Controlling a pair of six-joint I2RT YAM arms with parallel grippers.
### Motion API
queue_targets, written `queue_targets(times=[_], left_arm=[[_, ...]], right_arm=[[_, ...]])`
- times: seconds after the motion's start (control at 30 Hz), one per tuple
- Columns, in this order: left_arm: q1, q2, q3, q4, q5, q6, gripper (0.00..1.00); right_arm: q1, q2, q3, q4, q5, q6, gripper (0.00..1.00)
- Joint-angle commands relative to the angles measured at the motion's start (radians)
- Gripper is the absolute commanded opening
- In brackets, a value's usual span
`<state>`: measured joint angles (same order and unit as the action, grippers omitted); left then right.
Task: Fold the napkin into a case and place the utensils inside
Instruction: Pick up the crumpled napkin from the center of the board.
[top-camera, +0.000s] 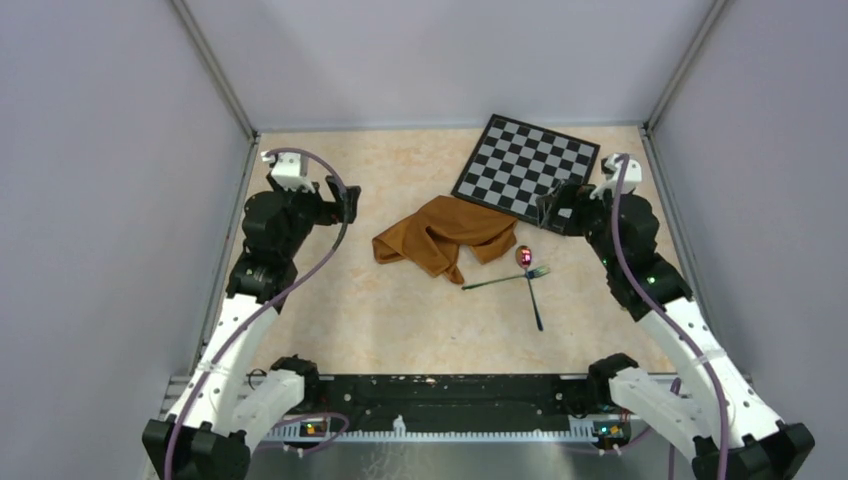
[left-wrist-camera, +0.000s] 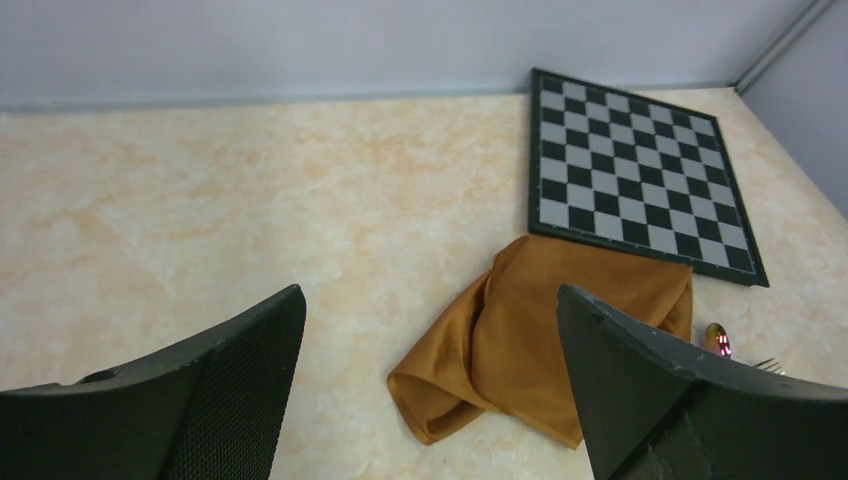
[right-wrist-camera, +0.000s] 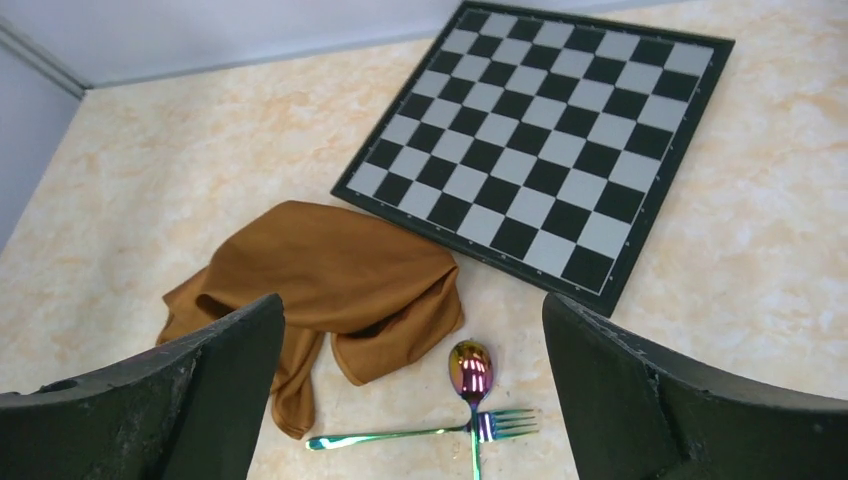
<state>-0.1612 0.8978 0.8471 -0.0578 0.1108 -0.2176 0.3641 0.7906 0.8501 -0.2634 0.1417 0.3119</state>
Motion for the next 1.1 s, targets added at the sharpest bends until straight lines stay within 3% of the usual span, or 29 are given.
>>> queue_targets(times=[0.0,0.17,0.37,0.47,0.57,0.67,0.77,0.93,1.07], left_arm=[[-0.042,-0.047,0.019,0.129,0.051,0.121,0.99],[-0.099,-0.046,0.022,0.099,0.002,0.150,0.99],[-0.179,0.021,0.041,0.064,-0.013,0.142,0.99],[-0.238,0.106,0.065,0.015,-0.008,0.082,0.99],[-0.380,0.213,0.110,-0.079,-0.144,0.003,0.99],[-0.420,0.327,0.097,-0.127,-0.059,-0.160,0.97],[-0.471,0.418,0.034,-0.048,-0.070,-0.263,0.94],[-0.529,0.561,0.040,0.023,-0.172,-0.291,0.92],[-0.532,0.680,0.105,-0.018,-0.225,-0.310,0.80]], right_arm=[[0.027,0.103,0.034,0.017,0.067,0.048,0.99],[0.072,0.235,0.030,0.113,-0.029,0.105,0.99],[0.073,0.414,-0.003,0.289,-0.232,0.351,0.99],[0.072,0.484,-0.021,0.315,-0.240,0.457,0.98],[0.067,0.533,-0.059,0.363,-0.260,0.531,0.92],[0.041,0.581,-0.103,0.417,-0.302,0.583,0.86],[0.011,0.648,-0.117,0.438,-0.359,0.577,0.81],[-0.005,0.693,-0.094,0.337,-0.318,0.471,0.82],[-0.005,0.731,-0.057,0.268,-0.278,0.375,0.81]])
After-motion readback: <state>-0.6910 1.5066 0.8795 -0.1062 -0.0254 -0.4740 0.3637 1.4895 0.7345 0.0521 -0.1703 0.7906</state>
